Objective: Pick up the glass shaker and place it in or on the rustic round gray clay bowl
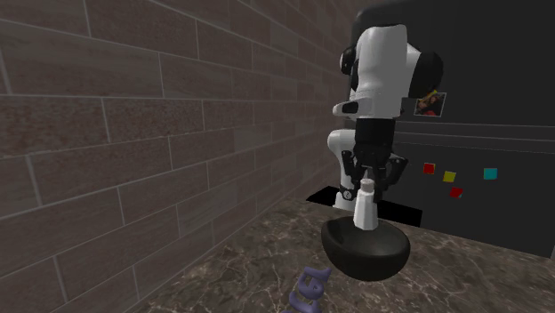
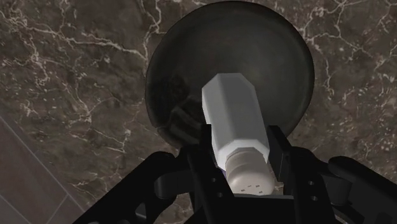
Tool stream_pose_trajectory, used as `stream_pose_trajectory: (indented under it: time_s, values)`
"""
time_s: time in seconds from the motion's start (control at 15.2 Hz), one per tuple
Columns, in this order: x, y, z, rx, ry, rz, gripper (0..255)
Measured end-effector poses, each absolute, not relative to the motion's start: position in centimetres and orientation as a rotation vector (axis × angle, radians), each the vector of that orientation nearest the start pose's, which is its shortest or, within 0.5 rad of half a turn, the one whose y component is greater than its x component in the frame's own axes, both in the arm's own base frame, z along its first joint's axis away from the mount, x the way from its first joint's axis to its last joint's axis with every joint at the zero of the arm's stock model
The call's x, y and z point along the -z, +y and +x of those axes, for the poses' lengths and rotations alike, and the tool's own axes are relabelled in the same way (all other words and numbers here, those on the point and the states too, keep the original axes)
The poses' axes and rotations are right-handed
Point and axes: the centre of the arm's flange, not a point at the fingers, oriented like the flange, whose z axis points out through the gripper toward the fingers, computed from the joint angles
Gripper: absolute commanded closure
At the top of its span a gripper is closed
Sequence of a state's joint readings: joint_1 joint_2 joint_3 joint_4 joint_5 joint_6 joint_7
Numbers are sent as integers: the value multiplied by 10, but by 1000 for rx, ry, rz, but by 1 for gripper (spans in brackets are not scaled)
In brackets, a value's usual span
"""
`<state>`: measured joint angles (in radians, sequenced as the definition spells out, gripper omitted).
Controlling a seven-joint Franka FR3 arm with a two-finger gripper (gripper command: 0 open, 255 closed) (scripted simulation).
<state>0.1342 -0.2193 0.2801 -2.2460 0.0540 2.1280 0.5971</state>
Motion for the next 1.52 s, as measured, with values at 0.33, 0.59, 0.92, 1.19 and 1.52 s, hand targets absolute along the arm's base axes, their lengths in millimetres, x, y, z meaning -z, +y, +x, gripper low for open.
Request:
stream_pose_trajectory:
  time_s: [0.33,0.59,0.92,1.19,1.52]
  values:
    - [-450,204,448,138,330,-3087,255]
    - [-449,204,448,138,330,-3087,0]
    - [-449,204,448,138,330,-3087,0]
    - [-477,202,446,140,330,-3086,0]
    - [-499,203,443,139,330,-3087,0]
